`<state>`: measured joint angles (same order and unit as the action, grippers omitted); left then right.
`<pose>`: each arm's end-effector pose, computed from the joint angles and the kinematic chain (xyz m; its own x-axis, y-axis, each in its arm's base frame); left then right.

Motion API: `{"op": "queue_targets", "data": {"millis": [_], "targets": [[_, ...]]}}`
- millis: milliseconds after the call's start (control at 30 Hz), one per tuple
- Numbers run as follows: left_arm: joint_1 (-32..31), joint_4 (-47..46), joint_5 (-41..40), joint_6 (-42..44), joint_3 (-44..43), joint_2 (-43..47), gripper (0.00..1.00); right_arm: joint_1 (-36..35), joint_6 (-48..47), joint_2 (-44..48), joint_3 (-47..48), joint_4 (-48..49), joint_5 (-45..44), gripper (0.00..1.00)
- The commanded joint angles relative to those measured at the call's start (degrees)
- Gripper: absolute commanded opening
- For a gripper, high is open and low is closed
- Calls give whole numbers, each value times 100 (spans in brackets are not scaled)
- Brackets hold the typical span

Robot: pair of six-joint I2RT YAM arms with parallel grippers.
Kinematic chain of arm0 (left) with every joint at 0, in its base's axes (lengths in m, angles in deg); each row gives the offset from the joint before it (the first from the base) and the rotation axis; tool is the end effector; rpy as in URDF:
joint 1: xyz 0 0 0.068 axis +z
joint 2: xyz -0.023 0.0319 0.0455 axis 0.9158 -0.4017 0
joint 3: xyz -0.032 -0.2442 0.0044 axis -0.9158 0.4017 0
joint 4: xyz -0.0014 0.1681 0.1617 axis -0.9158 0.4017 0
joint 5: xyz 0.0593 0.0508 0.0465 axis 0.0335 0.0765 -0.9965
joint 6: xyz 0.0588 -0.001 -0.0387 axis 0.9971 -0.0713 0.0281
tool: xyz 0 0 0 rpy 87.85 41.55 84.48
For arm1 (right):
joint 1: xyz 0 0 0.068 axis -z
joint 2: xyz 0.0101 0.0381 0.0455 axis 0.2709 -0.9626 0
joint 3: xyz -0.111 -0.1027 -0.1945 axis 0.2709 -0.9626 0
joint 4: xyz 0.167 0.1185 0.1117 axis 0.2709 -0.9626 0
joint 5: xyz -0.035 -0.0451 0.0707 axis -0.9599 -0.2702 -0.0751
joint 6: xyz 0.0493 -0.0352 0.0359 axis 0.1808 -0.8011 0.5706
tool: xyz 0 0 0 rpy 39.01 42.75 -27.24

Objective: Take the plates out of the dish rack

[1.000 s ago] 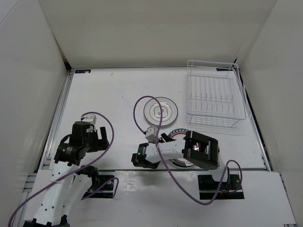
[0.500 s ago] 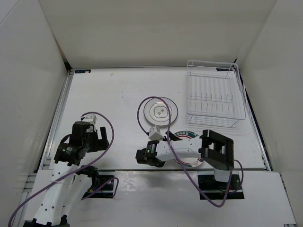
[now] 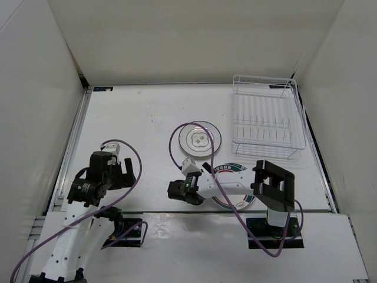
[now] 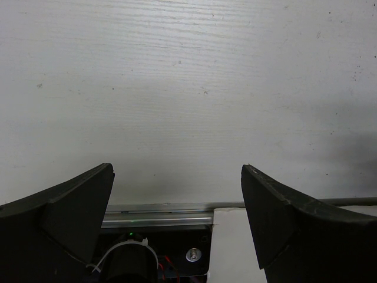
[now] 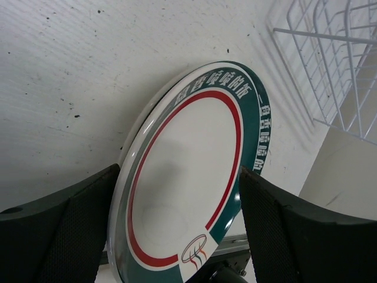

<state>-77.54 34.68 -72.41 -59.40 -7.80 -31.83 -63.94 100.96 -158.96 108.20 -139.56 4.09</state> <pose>0.1032 -0.0183 0.2209 -0.8103 -0.1111 -0.5754 -0.0442 0.9906 -0.1292 0.0930 0.2604 0.1551 -0.5439 -0.7287 -0.4162 -0.3710 0.6536 -0.6596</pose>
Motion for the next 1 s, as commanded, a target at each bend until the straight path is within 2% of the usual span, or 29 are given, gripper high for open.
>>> {"op": "queue_targets", "data": {"millis": [0, 267, 500, 800, 967], "targets": [[-3, -153, 84, 37, 48, 39, 100, 91, -296, 4, 41, 196, 231, 83], [15, -145, 75, 46, 48, 56, 100, 319, -709, -58, -11, 503, 899, 84], [6, -127, 75, 46, 48, 48, 100, 591, -1017, 354, -415, 1127, 1391, 85], [6, -127, 75, 46, 39, 65, 100, 952, -1263, 645, -793, 1461, 1813, 85], [6, -127, 75, 46, 48, 65, 100, 1110, -1667, 1180, -1163, 1979, 2558, 85]]}}
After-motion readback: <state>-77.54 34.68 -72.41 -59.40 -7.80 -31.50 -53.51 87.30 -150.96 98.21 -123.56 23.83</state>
